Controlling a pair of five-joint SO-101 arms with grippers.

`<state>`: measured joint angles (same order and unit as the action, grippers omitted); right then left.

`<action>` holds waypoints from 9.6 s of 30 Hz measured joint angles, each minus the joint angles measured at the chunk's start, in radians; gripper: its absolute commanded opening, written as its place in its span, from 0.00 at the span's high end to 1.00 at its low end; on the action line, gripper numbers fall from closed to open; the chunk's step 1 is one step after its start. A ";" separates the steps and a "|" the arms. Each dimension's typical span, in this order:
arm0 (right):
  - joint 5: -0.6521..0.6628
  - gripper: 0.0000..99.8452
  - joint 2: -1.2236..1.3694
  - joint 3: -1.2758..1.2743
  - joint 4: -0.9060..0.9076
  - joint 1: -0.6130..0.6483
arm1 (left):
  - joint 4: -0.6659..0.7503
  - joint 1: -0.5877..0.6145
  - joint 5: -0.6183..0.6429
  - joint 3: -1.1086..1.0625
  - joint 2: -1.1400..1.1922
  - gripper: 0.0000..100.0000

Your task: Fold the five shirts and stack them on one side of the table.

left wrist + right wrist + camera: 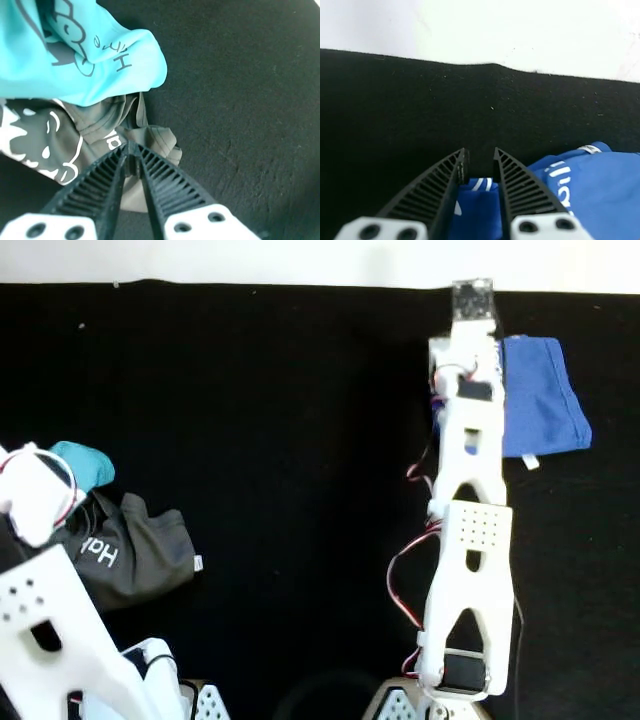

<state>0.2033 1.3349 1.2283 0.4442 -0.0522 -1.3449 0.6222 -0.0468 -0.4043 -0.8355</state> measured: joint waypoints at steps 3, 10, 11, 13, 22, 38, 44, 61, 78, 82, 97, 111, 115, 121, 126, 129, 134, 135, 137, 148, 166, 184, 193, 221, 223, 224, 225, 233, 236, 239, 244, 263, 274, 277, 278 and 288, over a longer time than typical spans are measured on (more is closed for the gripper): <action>0.005 0.91 0.051 -0.005 -0.103 0.000 | -0.043 0.000 0.000 0.000 -0.063 0.99; 0.006 0.91 0.072 -0.006 -0.244 0.009 | -0.094 0.000 -0.120 0.000 -0.250 0.99; 0.006 0.91 0.072 -0.006 -0.259 0.015 | -0.094 0.000 -0.129 0.000 -0.276 0.99; 0.006 0.91 0.072 -0.006 -0.278 0.025 | -0.094 0.000 -0.138 0.000 -0.327 0.99; 0.003 0.91 -0.083 -0.006 -0.186 0.023 | -0.094 0.021 -0.144 -0.158 -0.390 0.99; -0.196 0.91 -0.781 -0.005 0.913 -0.086 | -0.031 0.206 -0.144 -0.193 -0.051 0.91; -0.084 0.90 -0.896 -0.005 1.155 -0.040 | -0.031 0.321 -0.153 0.224 0.367 0.91; -0.074 0.80 -1.496 -0.457 1.309 0.140 | -0.124 0.470 -0.413 1.031 1.154 0.82; -0.074 0.80 -2.110 -1.094 1.309 0.204 | -0.290 0.405 -0.419 1.042 1.123 0.82; -0.074 0.80 -2.113 -1.120 1.309 0.204 | -0.290 0.404 -0.419 1.042 1.151 0.82; -0.074 0.80 -2.113 -1.123 1.310 0.204 | -0.261 0.385 -0.422 1.099 1.316 0.99; -0.074 0.80 -2.114 -1.209 1.292 0.143 | -0.419 0.068 -0.253 1.350 0.979 0.99; -0.074 0.80 -2.116 -1.359 1.195 -0.006 | -0.420 -0.167 -0.207 1.352 0.769 0.99; -0.074 0.80 -2.116 -1.542 1.074 -0.204 | -0.420 -0.612 -0.196 1.367 0.644 0.99; -0.074 0.80 -2.116 -1.564 1.054 -0.287 | -0.420 -0.878 -0.196 1.336 0.641 0.99; -0.074 0.80 -2.116 -1.564 1.054 -0.299 | -0.420 -0.945 -0.196 1.255 0.640 0.99; -0.074 0.80 -2.116 -1.564 1.054 -0.302 | -0.420 -0.921 -0.196 1.185 0.640 0.99; -0.074 0.80 -2.116 -1.564 1.054 -0.302 | -0.420 -0.899 -0.196 1.185 0.640 0.99; -0.074 0.80 -2.116 -1.564 1.054 -0.302 | -0.420 -0.841 -0.196 1.185 0.638 0.99; -0.074 0.80 -2.116 -1.565 1.054 -0.302 | -0.396 -0.957 -0.196 0.984 0.637 0.98; -0.074 0.80 -2.084 -1.573 1.054 -0.020 | -0.393 -0.741 -0.198 0.804 0.637 0.80; -0.074 0.69 -1.547 -1.573 1.016 0.749 | -0.293 -0.206 -0.321 0.275 0.637 0.80; -0.003 0.99 -1.278 -1.548 0.895 0.396 | -0.288 -0.239 -0.321 0.153 0.637 0.80; 0.095 0.78 -1.583 -1.455 1.114 0.104 | 0.301 -0.898 -0.272 -0.351 0.637 0.80; 0.095 0.78 -1.583 -1.455 1.114 0.104 | 0.308 -0.898 -0.272 -0.358 0.637 0.80; 0.095 0.78 -1.583 -1.455 1.114 0.104 | 0.315 -0.898 -0.272 -0.359 0.637 0.80; 0.095 0.78 -1.583 -1.455 1.114 0.104 | 0.319 -0.898 -0.272 -0.361 0.637 0.80; 0.095 0.78 -1.583 -1.455 1.155 0.104 | 0.328 -0.904 -0.272 -0.359 0.704 0.99; 0.095 0.78 -1.583 -1.455 1.157 0.103 | 0.328 -0.904 -0.272 -0.351 0.713 0.99; 0.095 0.78 -1.583 -1.455 1.157 0.101 | 0.308 -0.895 -0.272 -0.304 0.715 0.99; 0.058 0.78 -1.633 -1.455 1.157 0.101 | 0.137 -0.795 -0.272 -0.126 0.621 0.99; 0.051 0.78 -1.904 -1.910 0.971 0.321 | -0.026 -0.542 -0.345 -0.095 0.433 0.99; -0.023 0.69 -1.906 -1.932 1.014 0.545 | 0.063 -0.540 -0.345 -0.158 0.433 0.99; -0.029 0.78 -1.906 -2.018 0.902 0.549 | 0.063 -0.540 -0.345 -0.158 0.433 0.99; -0.029 0.84 -1.906 -2.047 0.858 0.549 | 0.063 -0.540 -0.345 -0.158 0.433 0.99; 0.041 0.99 -1.906 -2.105 0.618 0.250 | 0.063 -0.540 -0.344 -0.153 0.433 0.99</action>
<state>0.2447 -0.5708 -0.8769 1.0625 0.1979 -1.2820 0.0821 -0.3905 -0.5577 -0.4028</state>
